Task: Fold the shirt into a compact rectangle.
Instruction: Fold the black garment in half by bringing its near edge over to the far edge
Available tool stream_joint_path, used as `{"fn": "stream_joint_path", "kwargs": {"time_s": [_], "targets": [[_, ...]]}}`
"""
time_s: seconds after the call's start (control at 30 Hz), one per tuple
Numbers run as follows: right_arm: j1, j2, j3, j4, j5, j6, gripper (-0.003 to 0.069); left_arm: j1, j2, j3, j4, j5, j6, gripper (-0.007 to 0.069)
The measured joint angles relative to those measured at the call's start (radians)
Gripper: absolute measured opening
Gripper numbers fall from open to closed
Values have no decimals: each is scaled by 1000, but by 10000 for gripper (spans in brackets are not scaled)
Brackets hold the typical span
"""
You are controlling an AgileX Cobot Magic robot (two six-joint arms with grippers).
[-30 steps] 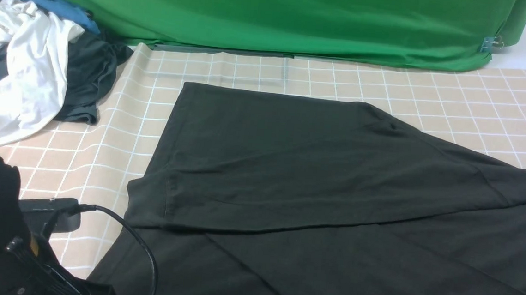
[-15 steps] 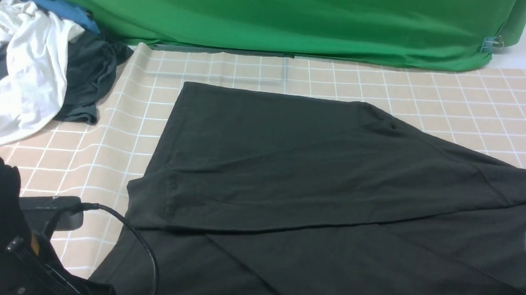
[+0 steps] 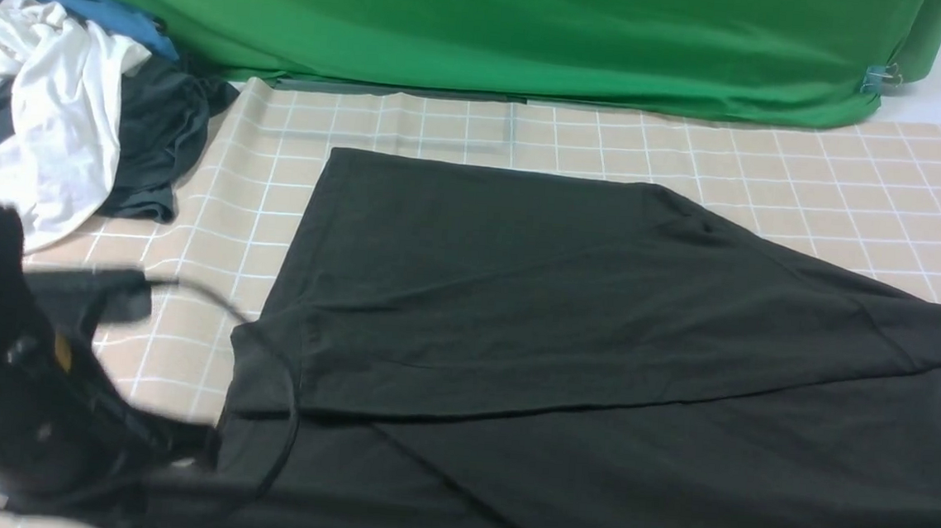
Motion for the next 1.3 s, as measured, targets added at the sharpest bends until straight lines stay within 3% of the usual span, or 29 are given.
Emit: {"fn": "stream_joint_path", "kwargs": {"time_s": [0.3, 0.63, 0.87, 1.03, 1.23, 1.27, 1.3], "targets": [[0, 111, -208, -6, -7, -7, 46, 85, 150, -263, -19, -22, -24, 13], [-10, 479, -635, 6, 34, -39, 45, 189, 558, -782, -68, 4, -3, 13], [-14, 753, -940, 15, 72, -62, 45, 212, 876, -1155, -79, 73, -3, 13], [-14, 847, -1027, 14, 66, -62, 50, 212, 987, -1274, -78, 82, -3, 13], [-14, 857, -1048, -7, 22, -41, 208, 212, 1014, -1303, -76, 87, -4, 13], [-11, 855, -1061, -9, 26, -29, 283, 212, 1015, -1307, -75, 89, -4, 13], [-6, 851, -1070, -7, 32, -28, 314, 212, 1016, -1307, -75, 89, -5, 13]]}}
